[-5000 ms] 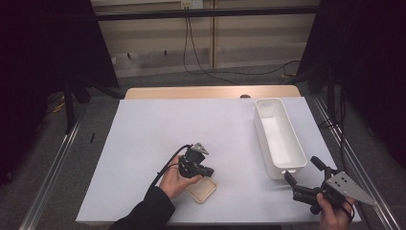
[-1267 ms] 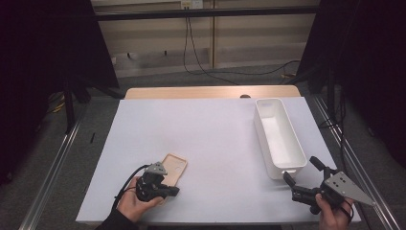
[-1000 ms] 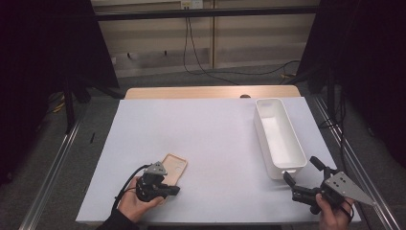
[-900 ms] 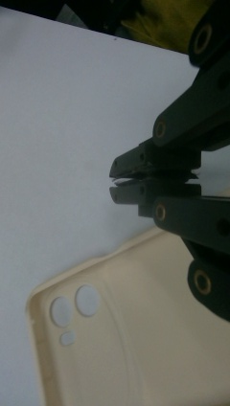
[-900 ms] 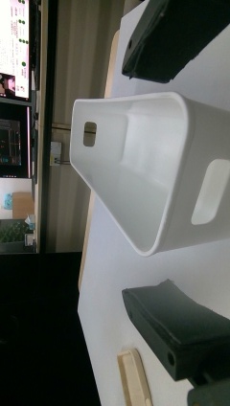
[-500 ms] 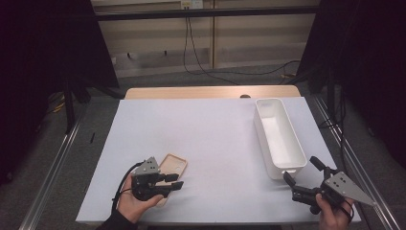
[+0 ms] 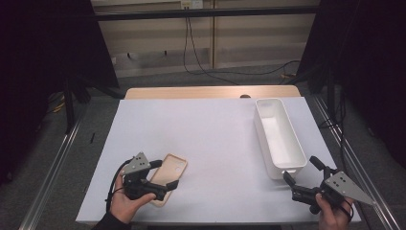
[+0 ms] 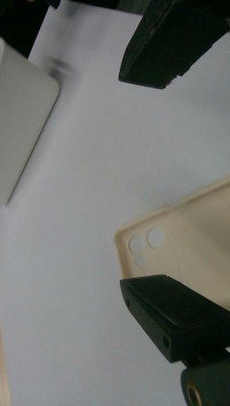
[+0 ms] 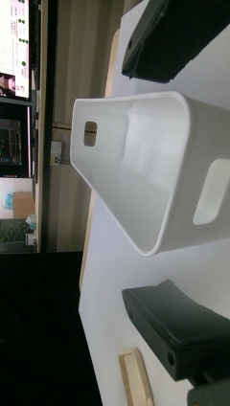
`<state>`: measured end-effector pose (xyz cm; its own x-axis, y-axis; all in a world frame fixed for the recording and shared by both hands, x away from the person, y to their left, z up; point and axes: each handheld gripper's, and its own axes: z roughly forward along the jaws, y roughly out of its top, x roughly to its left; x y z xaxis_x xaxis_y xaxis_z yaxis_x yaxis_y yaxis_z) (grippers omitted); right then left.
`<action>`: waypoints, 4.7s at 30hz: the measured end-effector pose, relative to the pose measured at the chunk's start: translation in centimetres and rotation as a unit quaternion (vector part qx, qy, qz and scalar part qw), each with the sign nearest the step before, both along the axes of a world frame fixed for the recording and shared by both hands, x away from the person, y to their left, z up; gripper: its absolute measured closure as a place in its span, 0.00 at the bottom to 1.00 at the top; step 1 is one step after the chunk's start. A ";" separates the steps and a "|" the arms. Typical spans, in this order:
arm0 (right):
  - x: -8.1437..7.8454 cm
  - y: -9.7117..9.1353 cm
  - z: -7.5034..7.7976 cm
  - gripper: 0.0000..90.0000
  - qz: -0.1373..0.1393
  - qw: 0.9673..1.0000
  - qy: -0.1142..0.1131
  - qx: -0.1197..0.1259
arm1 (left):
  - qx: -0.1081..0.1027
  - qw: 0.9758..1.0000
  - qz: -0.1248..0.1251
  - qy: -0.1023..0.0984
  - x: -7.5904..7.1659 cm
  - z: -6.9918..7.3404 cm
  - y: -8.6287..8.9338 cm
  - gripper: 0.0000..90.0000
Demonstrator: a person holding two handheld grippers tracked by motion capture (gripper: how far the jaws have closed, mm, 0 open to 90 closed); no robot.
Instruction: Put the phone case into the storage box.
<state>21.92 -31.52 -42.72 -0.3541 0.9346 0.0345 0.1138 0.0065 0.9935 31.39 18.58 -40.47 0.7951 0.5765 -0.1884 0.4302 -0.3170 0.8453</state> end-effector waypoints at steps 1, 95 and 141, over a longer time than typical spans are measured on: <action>0.0 0.0 0.0 0.00 0.000 1.000 -0.001 0.000 | 0.003 1.000 -0.005 0.005 0.2 0.1 0.5 0.05; 0.2 0.2 -0.1 0.00 0.006 1.000 0.002 -0.004 | 0.180 0.963 0.079 0.186 3.4 -2.4 2.3 0.89; 0.3 0.3 -0.1 0.00 0.008 1.000 0.003 -0.003 | 0.141 0.979 0.105 0.103 2.7 -1.3 1.8 0.98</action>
